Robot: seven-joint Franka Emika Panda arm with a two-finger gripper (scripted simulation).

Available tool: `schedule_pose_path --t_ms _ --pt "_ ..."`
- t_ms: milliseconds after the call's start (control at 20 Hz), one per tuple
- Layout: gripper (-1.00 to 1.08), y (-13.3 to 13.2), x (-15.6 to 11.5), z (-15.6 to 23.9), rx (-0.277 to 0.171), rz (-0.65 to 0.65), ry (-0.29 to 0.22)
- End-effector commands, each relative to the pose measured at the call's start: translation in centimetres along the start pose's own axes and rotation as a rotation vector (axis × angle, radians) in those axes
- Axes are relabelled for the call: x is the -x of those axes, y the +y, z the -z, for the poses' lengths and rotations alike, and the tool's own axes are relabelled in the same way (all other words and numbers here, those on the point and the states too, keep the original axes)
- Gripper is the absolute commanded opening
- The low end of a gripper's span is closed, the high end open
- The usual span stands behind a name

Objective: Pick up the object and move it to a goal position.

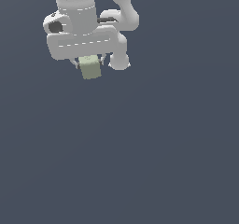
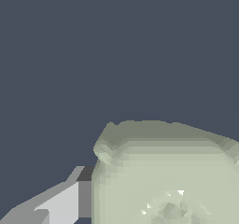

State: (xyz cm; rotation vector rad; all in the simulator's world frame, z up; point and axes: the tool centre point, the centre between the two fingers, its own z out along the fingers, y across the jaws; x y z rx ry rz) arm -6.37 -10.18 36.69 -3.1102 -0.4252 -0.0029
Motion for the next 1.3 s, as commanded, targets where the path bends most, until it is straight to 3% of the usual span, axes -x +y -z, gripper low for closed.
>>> schedule_pose_path --t_ms 0,600,1250 --pt "-1.00 1.2 0.6 2.6 0.000 0.000 -0.001" --pt "-1.00 5.7 2.1 11.5 0.002 0.000 -0.002" --pt "-1.00 7.1 2.4 14.0 0.002 0.000 -0.002"
